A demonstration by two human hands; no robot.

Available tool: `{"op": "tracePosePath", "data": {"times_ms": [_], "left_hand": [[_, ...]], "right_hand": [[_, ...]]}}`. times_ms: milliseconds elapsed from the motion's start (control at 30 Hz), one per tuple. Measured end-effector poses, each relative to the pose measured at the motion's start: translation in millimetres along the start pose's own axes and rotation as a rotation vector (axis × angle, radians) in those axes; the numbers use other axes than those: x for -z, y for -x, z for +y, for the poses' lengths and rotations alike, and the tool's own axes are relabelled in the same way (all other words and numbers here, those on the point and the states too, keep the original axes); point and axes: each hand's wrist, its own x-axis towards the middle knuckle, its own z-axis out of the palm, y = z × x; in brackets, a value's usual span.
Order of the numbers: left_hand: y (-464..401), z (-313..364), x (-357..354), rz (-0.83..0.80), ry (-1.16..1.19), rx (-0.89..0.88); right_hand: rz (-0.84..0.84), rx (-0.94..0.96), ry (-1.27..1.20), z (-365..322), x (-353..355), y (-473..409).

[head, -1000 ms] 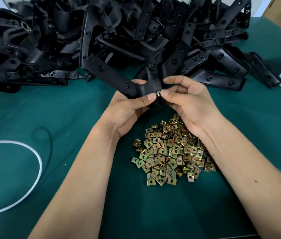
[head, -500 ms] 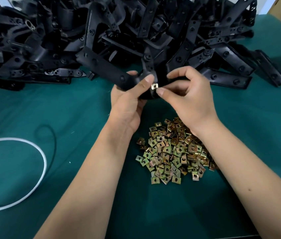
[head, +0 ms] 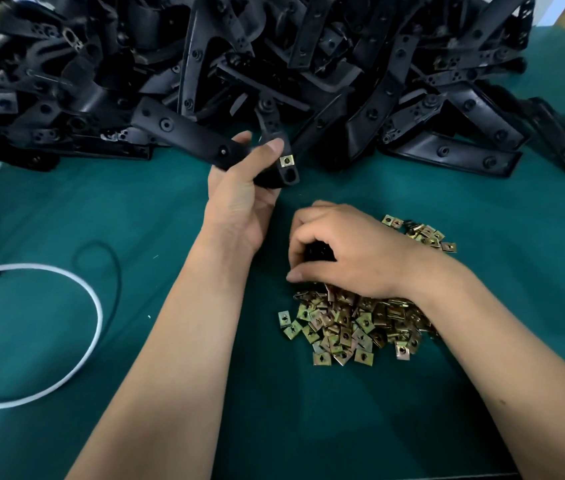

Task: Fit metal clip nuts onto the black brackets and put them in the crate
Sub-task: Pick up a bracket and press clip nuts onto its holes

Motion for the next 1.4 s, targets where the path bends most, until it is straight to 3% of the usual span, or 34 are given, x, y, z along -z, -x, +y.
{"op": "tracePosePath", "data": {"times_ms": [200,267,400,500,600,767,1000,1200,1400], "left_hand": [[0,2,1,0.002,-0.025,0.008],[0,2,2,-0.005,-0.022,0.009],[-1,1,3,-0.013,0.003,0.003],[-2,1,4,-0.030,0.012,0.010],[-3,0,5,-0.027,0.014,0.011],[-2,0,4,-0.013,-0.041,0.010],[2,0,4,-0.078,-0.103,0.032],[5,-3,4,-0.179,-0.196,0.104],[10,-3,3,-0.255,-0.320,0.136]], "right_hand": [[0.313,-0.054,0.027,14,3,-1],[0.273,0.011,0.018,13,5,1],[-0.008,0.035,-0.020,1,1,4],[-0.075,0.022,-0.007,-4,1,4],[-0.064,-0.020,0.017,-3,3,4],[0.138,-0.078,0.055,7,6,4],[0.602,-0.124,-0.396,23,7,3],[0.730,-0.157,-1.059,28,8,3],[0.837,-0.173,-1.078,27,12,3]]}}
